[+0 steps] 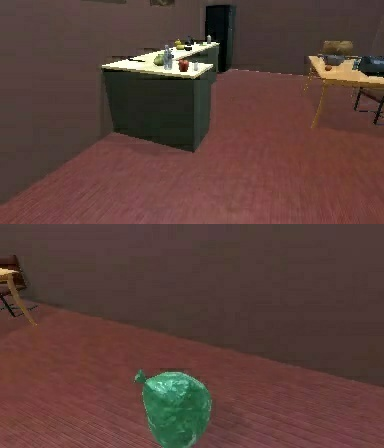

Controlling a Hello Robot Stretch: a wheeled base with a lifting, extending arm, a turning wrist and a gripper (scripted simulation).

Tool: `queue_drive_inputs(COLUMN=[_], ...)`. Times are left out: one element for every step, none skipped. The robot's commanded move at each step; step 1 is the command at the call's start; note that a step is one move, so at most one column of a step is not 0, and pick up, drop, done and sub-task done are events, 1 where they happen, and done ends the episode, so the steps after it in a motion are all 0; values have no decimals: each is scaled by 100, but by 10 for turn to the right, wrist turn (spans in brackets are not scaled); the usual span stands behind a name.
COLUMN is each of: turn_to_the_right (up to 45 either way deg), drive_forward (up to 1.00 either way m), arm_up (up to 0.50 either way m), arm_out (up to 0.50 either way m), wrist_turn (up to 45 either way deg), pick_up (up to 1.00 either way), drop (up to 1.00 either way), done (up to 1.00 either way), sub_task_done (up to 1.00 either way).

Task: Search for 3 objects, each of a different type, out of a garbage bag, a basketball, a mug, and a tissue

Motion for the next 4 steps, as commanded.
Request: queue_drive_inputs(turn_to_the_right=[210,0,0,30], drive_forward=[0,100,100,0], arm_up=[0,0,0,0], arm_out=[0,0,0,0], wrist_turn=[0,0,0,0], pick_up=[0,0,0,0], drop=[0,0,0,0], done=[0,0,0,0], sub_task_done=[0,0,0,0])
